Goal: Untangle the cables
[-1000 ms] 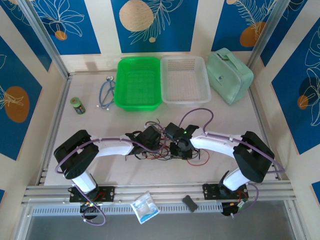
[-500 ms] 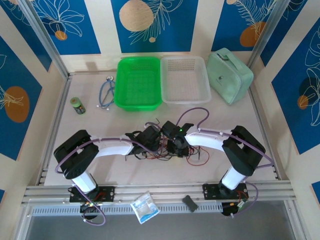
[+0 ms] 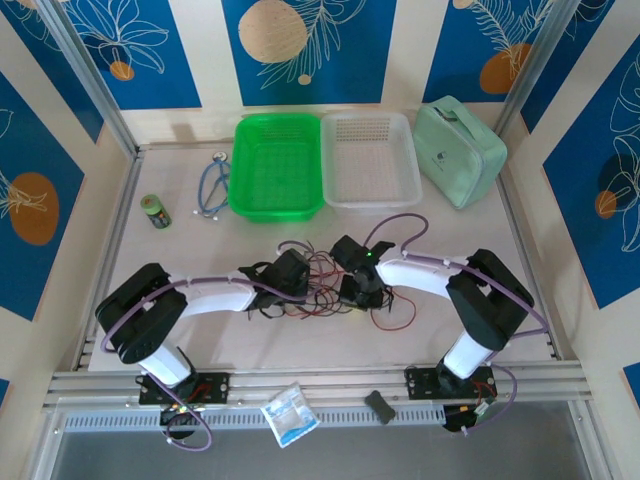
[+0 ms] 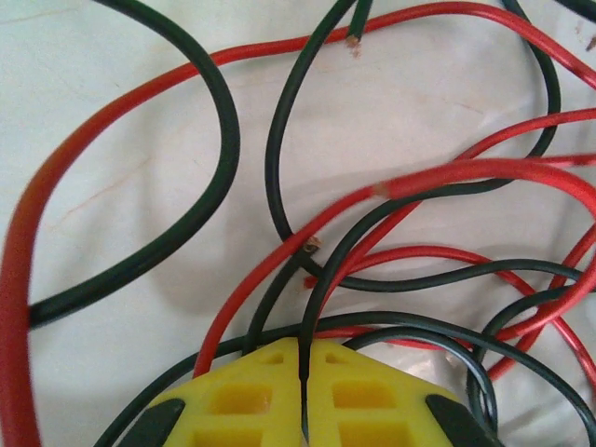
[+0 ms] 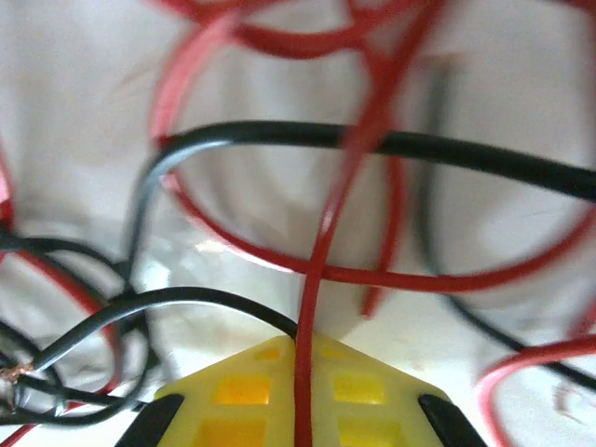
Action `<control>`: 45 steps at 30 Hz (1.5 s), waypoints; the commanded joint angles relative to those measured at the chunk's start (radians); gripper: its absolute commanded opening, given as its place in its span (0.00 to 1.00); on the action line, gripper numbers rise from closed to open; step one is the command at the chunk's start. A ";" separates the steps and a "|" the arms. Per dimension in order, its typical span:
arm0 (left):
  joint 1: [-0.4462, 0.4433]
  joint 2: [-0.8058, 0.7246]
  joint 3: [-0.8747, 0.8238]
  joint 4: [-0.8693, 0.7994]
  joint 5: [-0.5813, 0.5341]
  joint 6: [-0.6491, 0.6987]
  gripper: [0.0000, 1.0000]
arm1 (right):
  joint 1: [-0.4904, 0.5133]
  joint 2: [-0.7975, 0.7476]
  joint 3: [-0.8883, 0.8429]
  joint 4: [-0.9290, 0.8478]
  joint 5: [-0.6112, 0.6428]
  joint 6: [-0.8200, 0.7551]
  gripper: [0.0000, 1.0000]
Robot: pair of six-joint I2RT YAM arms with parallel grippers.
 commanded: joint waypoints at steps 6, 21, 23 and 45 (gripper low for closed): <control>0.032 0.078 0.042 0.007 0.037 0.025 0.07 | -0.140 -0.102 -0.097 -0.113 0.113 -0.025 0.05; 0.055 0.112 0.066 -0.001 -0.016 -0.033 0.01 | -0.239 -0.325 -0.239 0.081 -0.054 0.147 0.17; 0.060 0.087 0.075 -0.004 -0.015 -0.034 0.03 | -0.249 -0.376 -0.249 0.097 -0.050 0.167 0.18; 0.066 -0.234 0.265 -0.399 -0.099 0.131 0.67 | -0.313 -0.494 0.014 -0.397 0.087 -0.175 0.49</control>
